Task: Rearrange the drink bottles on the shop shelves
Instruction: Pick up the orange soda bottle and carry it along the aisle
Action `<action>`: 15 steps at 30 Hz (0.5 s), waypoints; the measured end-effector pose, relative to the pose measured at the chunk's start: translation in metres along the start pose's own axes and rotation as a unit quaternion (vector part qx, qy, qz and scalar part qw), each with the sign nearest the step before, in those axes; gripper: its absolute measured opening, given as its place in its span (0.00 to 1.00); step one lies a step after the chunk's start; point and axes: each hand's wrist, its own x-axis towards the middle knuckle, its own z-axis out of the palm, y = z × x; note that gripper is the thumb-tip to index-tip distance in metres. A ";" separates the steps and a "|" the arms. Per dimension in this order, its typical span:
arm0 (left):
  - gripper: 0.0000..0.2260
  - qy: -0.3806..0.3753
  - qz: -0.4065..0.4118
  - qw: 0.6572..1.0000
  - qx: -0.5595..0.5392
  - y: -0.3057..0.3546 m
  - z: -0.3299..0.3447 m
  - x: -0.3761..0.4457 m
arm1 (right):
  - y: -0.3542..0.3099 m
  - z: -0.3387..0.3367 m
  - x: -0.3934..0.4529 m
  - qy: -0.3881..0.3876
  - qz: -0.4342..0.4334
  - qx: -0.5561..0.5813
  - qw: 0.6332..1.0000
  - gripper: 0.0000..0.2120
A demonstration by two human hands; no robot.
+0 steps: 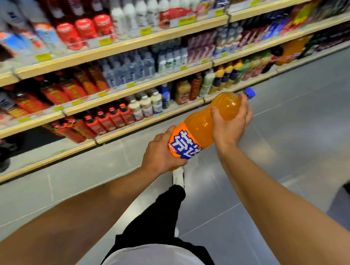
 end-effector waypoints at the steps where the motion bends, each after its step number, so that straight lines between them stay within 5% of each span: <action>1: 0.52 -0.005 0.005 1.000 0.001 0.014 0.011 0.021 | 0.005 -0.005 0.025 0.006 0.005 -0.002 1.000 0.36; 15: 0.53 -0.079 0.073 0.994 0.033 0.236 0.124 0.282 | 0.025 -0.095 0.362 0.089 0.070 0.003 0.994 0.35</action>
